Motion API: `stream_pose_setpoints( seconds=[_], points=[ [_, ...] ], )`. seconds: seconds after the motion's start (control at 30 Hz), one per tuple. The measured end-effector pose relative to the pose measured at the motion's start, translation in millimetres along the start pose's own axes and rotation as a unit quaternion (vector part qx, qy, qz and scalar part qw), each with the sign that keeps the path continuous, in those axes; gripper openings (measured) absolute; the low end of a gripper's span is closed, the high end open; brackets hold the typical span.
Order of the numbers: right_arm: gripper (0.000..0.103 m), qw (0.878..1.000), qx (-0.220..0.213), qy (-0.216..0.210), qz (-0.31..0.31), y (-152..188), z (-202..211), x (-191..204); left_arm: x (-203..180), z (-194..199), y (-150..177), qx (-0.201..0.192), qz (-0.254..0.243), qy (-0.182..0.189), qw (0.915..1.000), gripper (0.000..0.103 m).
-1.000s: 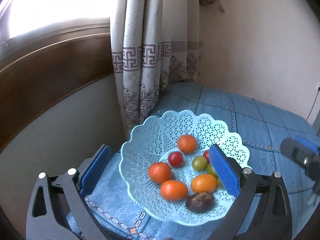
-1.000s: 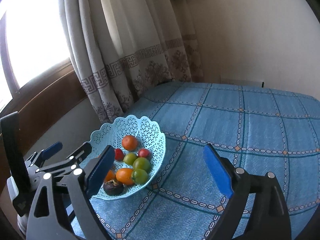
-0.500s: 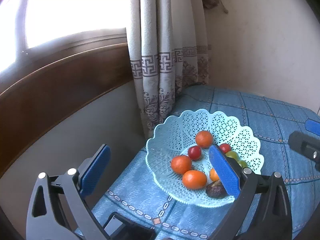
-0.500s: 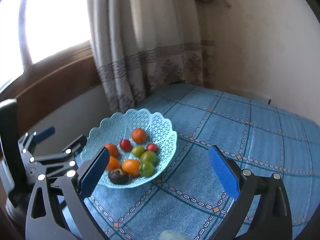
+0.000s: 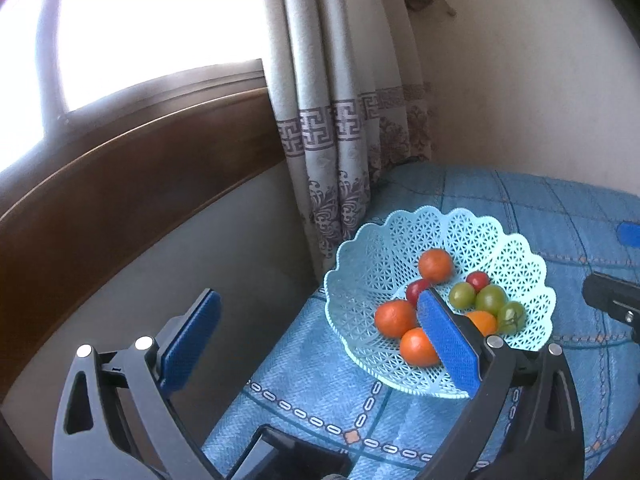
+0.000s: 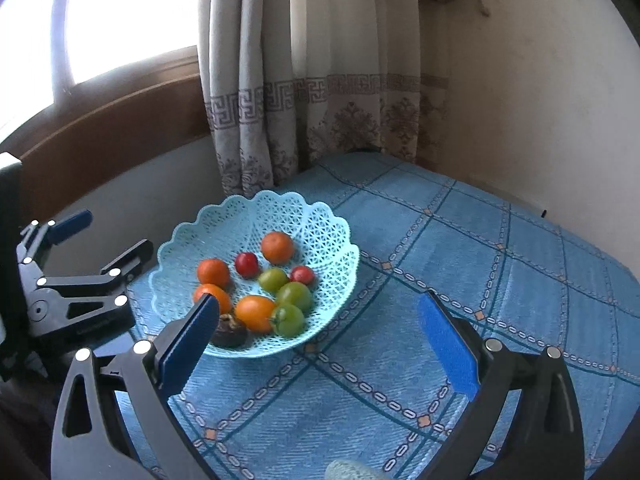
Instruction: Organize fruits
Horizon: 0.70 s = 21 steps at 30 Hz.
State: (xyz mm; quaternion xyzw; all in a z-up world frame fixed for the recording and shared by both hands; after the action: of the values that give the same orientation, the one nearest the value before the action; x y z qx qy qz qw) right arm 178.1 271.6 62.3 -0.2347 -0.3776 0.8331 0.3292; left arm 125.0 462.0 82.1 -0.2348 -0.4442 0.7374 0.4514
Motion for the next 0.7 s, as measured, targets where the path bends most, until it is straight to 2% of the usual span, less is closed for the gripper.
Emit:
stream_pose_setpoints(
  seconds=[0.07, 0.4, 0.7],
  points=[
    [0.098, 1.0, 0.004, 0.001, 0.005, 1, -3, 0, -3, -2, 2, 0.0, -0.014, -0.001, 0.9999, 0.1],
    [0.098, 0.999, 0.017, 0.006, 0.048, 7, -10, 12, -9, -4, 8, 0.007, -0.03, 0.003, 0.9995, 0.1],
    [0.098, 0.997, 0.03, 0.021, 0.062, 10, -15, 14, -11, -8, 11, 0.012, -0.036, 0.002, 0.9993, 0.1]
  ],
)
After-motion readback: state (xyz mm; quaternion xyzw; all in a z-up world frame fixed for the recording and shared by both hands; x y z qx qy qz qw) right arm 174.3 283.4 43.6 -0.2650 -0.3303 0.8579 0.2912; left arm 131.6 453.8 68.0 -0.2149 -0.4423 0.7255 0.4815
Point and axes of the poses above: each gripper's, at about its wrist camera, not at the fingertips, and z roughly against the way its jaws point, x to its left, y to its underside, the point moved 9 cm from there along -z, roughly the way its jaws point, and after that the axes turned 14 degrees about z, right-handed, at the moved point
